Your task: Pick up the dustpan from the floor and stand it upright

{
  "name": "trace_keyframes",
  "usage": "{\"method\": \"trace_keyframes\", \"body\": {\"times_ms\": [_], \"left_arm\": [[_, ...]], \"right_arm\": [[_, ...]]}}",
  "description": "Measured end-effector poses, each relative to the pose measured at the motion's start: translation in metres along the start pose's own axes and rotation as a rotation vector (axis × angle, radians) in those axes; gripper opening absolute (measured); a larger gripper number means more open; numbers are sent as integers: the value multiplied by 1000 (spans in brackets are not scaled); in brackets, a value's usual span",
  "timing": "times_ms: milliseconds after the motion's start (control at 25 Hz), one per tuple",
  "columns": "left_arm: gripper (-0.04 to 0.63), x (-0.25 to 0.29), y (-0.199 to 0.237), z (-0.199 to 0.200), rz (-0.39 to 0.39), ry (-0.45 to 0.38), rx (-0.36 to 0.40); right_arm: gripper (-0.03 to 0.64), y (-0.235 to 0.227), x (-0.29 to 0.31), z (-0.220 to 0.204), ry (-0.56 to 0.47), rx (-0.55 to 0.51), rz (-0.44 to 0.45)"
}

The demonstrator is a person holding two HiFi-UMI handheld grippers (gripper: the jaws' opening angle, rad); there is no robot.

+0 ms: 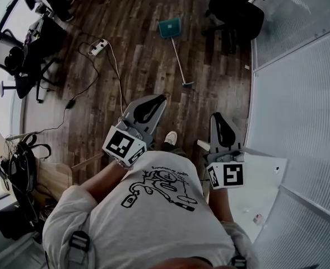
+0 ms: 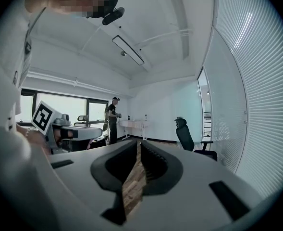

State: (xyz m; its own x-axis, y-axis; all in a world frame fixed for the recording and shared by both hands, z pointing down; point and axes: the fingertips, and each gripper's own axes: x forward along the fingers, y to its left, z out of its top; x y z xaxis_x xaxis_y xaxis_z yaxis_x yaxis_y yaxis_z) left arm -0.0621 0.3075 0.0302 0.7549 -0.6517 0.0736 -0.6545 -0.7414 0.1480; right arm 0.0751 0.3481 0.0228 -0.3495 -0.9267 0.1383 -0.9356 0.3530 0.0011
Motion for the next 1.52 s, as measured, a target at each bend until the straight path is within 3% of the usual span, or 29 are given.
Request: {"method": "trace_keyframes", "body": {"times_ms": [520,880,1520], "left_arm": [[20,49,5,-7,-2,1,-22],[20,81,34,-10,-16,11,-29],[20,138,176,22,2,-4,-41]], "right_arm": [[23,-42,22,-8,8,11,2],[23,-50,63,-12,22,16,23],[23,-53,226,23,26,-20,69]]}}
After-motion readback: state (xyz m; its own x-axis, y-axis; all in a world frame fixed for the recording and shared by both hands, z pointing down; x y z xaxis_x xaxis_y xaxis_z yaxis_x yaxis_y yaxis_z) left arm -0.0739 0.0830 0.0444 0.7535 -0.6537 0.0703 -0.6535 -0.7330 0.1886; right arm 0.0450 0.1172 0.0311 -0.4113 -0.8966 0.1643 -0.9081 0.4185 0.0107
